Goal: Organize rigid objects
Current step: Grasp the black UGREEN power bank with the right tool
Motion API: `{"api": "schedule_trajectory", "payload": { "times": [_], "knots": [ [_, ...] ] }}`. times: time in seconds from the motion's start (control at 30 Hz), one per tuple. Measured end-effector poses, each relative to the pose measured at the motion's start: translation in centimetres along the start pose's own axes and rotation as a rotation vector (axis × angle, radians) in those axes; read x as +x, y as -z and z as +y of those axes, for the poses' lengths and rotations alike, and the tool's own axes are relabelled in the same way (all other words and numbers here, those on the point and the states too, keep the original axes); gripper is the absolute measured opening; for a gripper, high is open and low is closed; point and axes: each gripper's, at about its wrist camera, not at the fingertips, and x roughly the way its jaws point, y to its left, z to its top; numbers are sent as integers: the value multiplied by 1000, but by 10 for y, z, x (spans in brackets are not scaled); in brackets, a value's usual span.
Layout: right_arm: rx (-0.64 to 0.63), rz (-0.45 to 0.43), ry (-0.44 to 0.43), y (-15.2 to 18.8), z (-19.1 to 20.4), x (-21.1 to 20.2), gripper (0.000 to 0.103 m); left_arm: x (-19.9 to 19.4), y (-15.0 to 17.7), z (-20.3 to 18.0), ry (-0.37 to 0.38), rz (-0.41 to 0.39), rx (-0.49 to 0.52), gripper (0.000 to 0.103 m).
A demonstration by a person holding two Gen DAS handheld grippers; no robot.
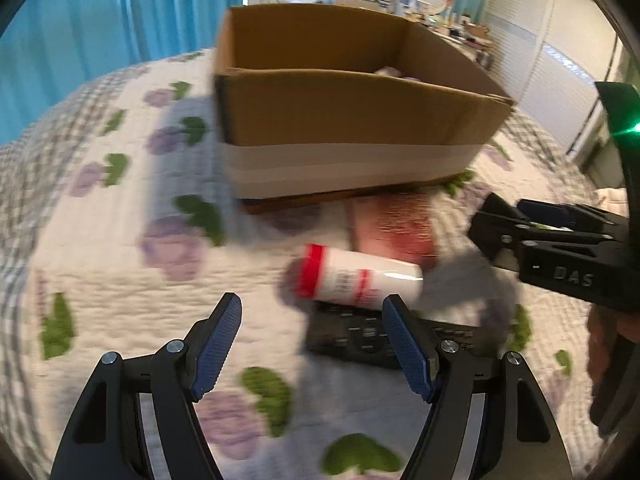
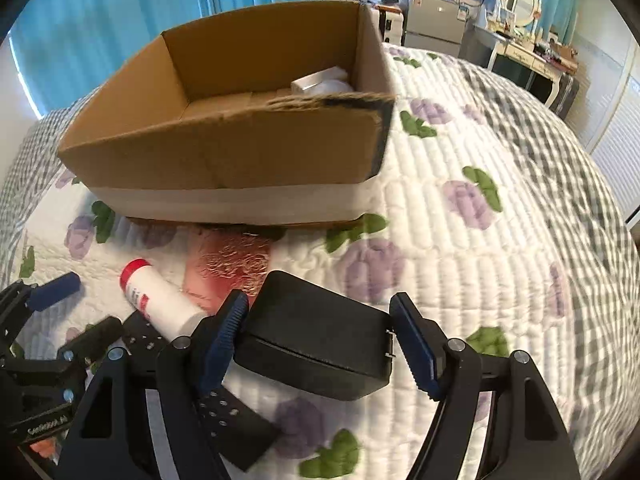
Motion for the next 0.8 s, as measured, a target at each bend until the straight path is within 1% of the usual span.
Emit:
{"api": "schedule_trajectory", "payload": {
  "times": [0.03, 0.1, 0.2, 0.23, 0.3, 0.37, 0.47, 0.57, 0.63, 0.67, 0.7, 0.73, 0.8],
  "knots": [
    [2, 1, -3, 1, -5, -2, 72, 1, 0, -4, 16, 2, 5, 75],
    [10, 8, -13, 1, -2, 2, 71, 5, -2, -11, 43, 6, 26, 75],
    [7, 17, -30, 7, -9, 4, 70, 14, -4, -20, 44, 16, 56, 75],
    [0, 12, -32, 11, 0, 3, 70, 18, -5, -22, 41, 23, 63, 75],
    [-12, 11, -36, 10, 0, 2, 70, 27, -7, -26, 17, 46, 77, 75],
    [-13, 12, -42, 9, -2, 3, 70, 35, -8, -29, -24, 56, 89, 76],
    [-17, 18, -49, 12, -4, 5, 70, 47, -11, -28, -9, 82, 85, 76],
    [-26, 26, -54, 16, -3, 6, 71, 57, -12, -30, -17, 105, 101, 76],
    [-15, 42, -72, 18, -4, 9, 71, 55, -11, -33, -29, 88, 118, 76],
    [-6, 63, -82, 19, -4, 12, 72, 51, -10, -34, -35, 71, 123, 74],
    [0, 105, -93, 23, -2, 18, 72, 47, -9, -36, -39, 57, 125, 73],
    [7, 121, -100, 26, -2, 21, 72, 44, -7, -36, -55, 45, 132, 73],
    [25, 109, -105, 30, -4, 22, 72, 34, -4, -38, -73, 19, 143, 68]
  ]
}}
